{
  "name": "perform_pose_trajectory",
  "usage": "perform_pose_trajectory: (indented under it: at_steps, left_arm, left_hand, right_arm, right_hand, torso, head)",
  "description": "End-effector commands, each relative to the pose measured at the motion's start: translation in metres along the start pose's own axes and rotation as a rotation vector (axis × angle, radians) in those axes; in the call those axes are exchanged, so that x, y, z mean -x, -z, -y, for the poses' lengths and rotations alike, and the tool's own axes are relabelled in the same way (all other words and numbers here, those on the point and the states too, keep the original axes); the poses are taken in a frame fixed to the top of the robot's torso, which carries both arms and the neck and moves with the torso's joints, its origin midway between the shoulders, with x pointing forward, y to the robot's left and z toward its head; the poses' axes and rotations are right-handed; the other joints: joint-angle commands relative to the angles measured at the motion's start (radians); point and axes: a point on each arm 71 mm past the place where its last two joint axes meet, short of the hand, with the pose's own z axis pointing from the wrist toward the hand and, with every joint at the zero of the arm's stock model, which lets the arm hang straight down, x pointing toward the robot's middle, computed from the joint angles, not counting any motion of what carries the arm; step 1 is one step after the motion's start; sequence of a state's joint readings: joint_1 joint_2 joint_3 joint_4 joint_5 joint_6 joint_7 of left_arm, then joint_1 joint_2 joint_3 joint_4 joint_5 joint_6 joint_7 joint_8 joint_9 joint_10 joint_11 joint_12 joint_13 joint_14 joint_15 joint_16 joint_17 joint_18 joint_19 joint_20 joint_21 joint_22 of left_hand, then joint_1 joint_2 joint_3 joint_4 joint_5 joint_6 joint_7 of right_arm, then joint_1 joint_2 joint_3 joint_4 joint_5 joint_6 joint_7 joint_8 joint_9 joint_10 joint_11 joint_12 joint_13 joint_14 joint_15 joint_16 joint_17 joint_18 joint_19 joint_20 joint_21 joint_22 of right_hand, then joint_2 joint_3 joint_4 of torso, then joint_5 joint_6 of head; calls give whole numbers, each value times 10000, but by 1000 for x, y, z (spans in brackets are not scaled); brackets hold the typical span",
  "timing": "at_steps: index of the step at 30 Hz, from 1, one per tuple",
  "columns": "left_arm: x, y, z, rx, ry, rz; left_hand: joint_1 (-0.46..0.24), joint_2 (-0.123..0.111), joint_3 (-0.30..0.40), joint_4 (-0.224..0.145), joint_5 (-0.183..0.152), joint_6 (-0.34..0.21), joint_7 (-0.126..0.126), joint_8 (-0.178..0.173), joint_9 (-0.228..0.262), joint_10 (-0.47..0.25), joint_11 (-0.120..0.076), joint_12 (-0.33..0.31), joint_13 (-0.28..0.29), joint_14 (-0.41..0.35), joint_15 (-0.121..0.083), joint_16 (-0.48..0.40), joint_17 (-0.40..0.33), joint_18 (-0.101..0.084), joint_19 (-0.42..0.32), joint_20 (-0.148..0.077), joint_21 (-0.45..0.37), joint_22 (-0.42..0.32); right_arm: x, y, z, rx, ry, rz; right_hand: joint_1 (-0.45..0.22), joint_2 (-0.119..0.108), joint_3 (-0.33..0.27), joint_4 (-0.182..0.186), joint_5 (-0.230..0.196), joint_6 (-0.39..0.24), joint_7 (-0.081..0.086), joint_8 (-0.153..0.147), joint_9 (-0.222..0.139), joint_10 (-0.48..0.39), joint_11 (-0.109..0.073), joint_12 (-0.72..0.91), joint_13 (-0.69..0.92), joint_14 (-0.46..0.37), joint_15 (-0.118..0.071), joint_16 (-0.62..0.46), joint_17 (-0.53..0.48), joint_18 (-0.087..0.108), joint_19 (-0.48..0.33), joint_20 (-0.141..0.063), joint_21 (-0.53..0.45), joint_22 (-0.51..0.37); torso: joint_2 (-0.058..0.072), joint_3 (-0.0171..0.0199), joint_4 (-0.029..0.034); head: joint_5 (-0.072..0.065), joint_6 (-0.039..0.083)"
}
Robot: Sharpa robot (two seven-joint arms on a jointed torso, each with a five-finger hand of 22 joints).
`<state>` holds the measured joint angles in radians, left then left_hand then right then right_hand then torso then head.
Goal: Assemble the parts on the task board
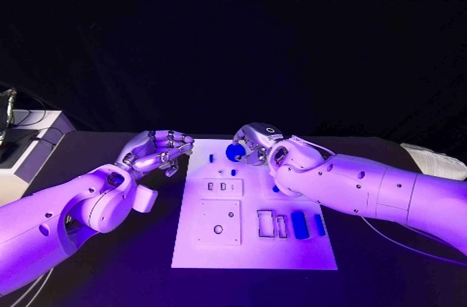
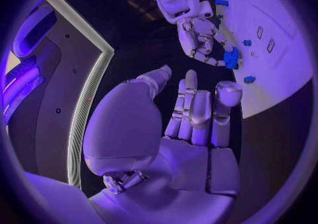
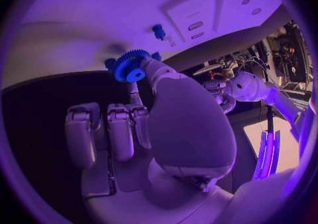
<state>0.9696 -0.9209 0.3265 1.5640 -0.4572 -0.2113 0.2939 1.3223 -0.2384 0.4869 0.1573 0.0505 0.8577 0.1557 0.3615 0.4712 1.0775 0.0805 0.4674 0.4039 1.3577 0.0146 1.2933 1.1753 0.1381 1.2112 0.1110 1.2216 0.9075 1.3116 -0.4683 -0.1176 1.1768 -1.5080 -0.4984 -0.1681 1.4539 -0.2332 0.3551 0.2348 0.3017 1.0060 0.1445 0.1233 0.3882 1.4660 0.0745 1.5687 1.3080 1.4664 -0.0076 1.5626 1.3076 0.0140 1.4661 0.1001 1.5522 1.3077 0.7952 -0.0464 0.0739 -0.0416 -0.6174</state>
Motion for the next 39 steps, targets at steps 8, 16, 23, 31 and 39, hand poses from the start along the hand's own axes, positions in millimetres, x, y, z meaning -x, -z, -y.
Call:
perform_pose_trajectory:
  at_steps: [8,16,23,31,39]
  left_arm:
    - [-2,-1,1,-84,57,-69]
    - [-3,-2,1,-61,69,-86]
    - [-3,-2,0,5,79,-127]
    - [-4,-2,-1,48,101,-179]
    - [-4,-2,-1,73,106,-190]
  left_hand:
    - [-4,92,-22,-11,1,-56,-6,5,14,-38,0,20,10,-11,-15,41,17,-77,-75,-6,35,10]
    - [-4,92,-22,-11,1,-56,-6,5,14,-38,0,20,10,-11,-15,41,17,-77,-75,-6,35,10]
    - [14,112,-25,-11,1,-60,-2,11,17,-70,3,58,33,-13,-13,44,8,-76,-84,-5,51,19]
    - [15,114,-26,-10,1,-64,0,10,17,-81,5,61,35,-18,-13,39,0,-73,-94,-5,46,7]
    - [15,114,-26,-10,1,-64,0,10,17,-81,5,61,35,-18,-13,39,0,-73,-94,-5,46,7]
  right_arm:
    - [-8,-4,-2,27,354,-253]
    - [-14,-6,-1,-55,516,-322]
    - [-19,-7,-2,-85,540,-444]
    - [-20,-8,-1,-143,555,-412]
    - [-22,-8,1,-197,493,-632]
  right_hand:
    - [-73,17,95,0,-26,65,-1,57,-3,1048,-103,21,2628,995,-64,30,2409,-69,891,-63,-18,2391]
    - [-84,21,126,-5,-36,47,0,43,-10,1048,-106,21,2628,990,-67,25,2389,-62,876,-68,-37,2368]
    - [-134,-18,179,-21,-61,-9,19,0,-32,1048,-96,21,2628,984,-68,18,2362,-53,854,-75,-66,2337]
    - [-272,-86,271,-36,-62,-171,86,-116,-84,1048,-45,21,2628,971,-27,3,2302,-35,812,-57,-121,2276]
    - [-621,-216,245,6,-70,-471,193,-338,-170,1048,51,21,2628,960,106,-10,2257,-7,748,54,-209,2184]
  torso:
    - [-14,25,-43]
    - [-8,28,-2]
    - [-9,17,-26]
    - [-17,2,-22]
    - [-23,12,-32]
  head:
    - [38,-46]
    - [43,-51]
    - [88,-69]
    - [81,-82]
    - [78,-66]
